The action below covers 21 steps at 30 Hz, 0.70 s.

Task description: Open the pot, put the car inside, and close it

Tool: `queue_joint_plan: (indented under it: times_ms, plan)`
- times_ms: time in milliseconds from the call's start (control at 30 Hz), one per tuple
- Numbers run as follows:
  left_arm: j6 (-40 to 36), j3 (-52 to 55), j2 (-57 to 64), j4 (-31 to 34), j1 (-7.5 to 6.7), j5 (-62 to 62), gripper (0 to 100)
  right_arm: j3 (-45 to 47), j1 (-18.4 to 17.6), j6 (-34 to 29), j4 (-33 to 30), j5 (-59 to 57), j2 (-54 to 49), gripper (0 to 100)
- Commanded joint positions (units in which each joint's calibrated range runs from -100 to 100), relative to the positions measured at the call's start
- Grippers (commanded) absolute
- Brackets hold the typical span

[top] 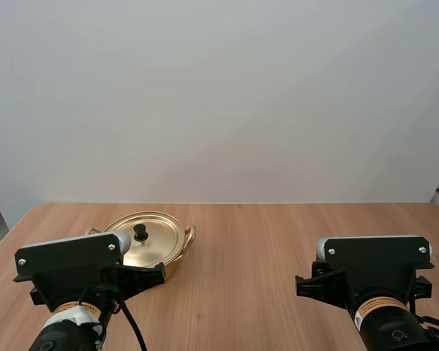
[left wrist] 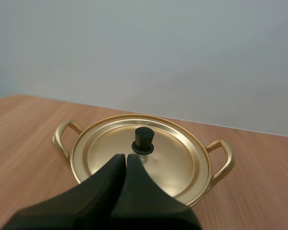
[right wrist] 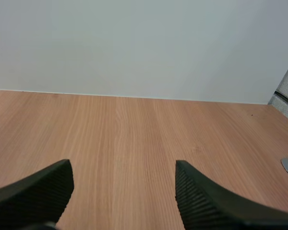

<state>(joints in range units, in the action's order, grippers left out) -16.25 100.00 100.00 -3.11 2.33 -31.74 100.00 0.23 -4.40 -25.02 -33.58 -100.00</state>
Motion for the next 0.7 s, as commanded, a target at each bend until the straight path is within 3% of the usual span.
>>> queue_joint_plan:
  times_ms: [0,667]
  plan:
    - [0.0,0.0,0.0,0.0,-0.02,0.0,0,0.0,0.0,0.0,0.0,0.1,0.0,100]
    - [0.0,0.0,0.0,0.0,-0.02,0.0,0,0.0,0.0,-0.6,0.0,-0.1,0.0,100]
